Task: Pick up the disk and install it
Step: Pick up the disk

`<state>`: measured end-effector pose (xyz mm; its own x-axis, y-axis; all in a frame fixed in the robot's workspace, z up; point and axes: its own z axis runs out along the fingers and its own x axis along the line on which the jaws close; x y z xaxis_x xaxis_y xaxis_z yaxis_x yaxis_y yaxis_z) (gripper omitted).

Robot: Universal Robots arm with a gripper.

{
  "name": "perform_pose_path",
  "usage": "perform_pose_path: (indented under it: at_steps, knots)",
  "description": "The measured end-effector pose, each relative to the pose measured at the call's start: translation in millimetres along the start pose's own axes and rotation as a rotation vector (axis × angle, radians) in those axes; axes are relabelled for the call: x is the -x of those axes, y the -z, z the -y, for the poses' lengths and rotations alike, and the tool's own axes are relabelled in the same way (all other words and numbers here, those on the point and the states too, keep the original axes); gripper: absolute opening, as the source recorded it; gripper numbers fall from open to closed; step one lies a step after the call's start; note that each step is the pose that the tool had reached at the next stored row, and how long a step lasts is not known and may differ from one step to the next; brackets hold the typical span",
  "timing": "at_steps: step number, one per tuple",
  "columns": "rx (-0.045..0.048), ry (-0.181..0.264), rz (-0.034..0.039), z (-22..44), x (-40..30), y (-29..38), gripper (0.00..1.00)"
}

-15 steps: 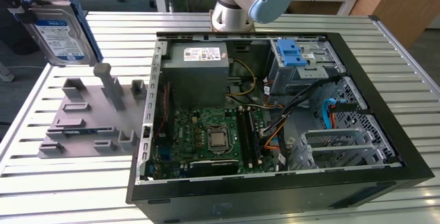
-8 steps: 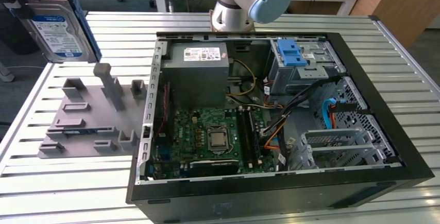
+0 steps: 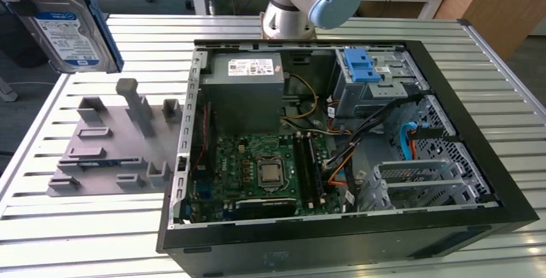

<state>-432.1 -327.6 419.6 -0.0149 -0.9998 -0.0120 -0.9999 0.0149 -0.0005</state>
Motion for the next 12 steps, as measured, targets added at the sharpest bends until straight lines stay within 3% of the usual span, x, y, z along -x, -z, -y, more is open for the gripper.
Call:
perform_pose_path:
  at_steps: [12]
  knots:
    - [0.0, 0.0, 0.0, 0.0, 0.3, 19.7, 0.36]
